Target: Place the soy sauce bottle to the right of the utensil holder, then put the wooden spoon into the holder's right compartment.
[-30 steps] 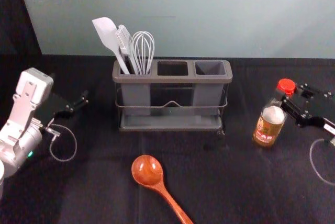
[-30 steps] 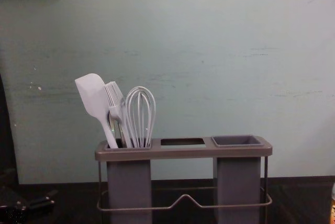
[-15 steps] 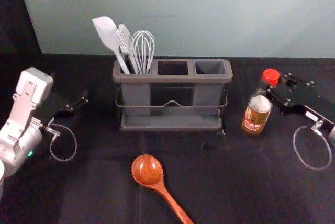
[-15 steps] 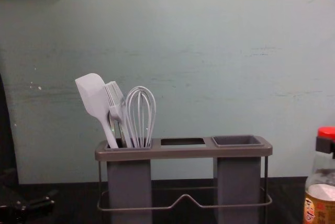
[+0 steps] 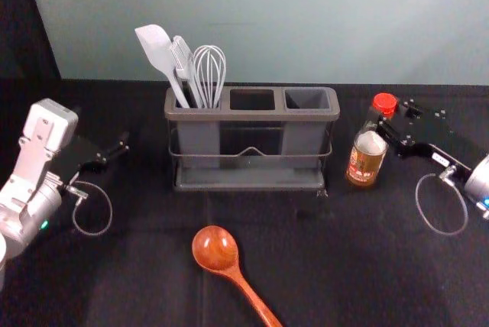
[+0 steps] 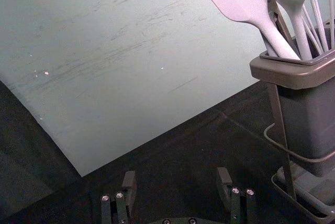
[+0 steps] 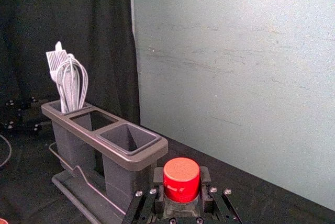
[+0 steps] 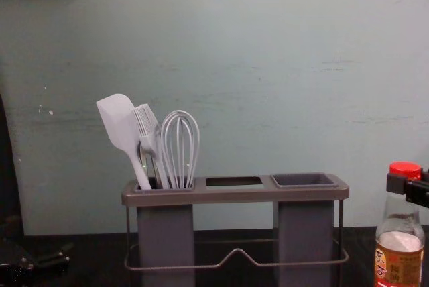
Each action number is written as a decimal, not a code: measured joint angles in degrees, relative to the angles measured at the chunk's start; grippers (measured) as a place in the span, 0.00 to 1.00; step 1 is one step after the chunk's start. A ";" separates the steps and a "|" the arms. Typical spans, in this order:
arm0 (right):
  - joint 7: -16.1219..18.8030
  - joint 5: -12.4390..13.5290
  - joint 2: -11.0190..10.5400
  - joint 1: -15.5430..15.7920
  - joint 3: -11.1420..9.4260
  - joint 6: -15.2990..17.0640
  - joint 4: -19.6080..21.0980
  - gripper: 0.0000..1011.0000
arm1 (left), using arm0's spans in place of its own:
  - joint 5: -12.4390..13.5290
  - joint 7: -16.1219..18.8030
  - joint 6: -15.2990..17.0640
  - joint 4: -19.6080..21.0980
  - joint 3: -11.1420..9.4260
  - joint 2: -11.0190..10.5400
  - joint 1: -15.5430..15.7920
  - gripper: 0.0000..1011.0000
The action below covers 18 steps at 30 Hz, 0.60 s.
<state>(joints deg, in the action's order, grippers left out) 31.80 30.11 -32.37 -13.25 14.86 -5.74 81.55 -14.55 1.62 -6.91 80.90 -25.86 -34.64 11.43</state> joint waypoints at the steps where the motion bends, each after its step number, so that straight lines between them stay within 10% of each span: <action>1: 0.01 -0.07 0.08 -0.11 0.06 -0.03 -0.19 0.38 | 0.00 0.00 0.00 0.00 0.00 0.00 0.00 0.99; 18: 0.00 -1.16 1.31 -0.77 0.19 -0.81 -2.11 0.38 | 0.00 0.00 0.00 0.00 0.00 0.00 0.00 0.99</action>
<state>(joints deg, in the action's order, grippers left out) 31.81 28.95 -31.06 -14.01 15.05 -6.55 79.43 -14.55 1.62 -6.90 80.90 -25.86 -34.65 11.43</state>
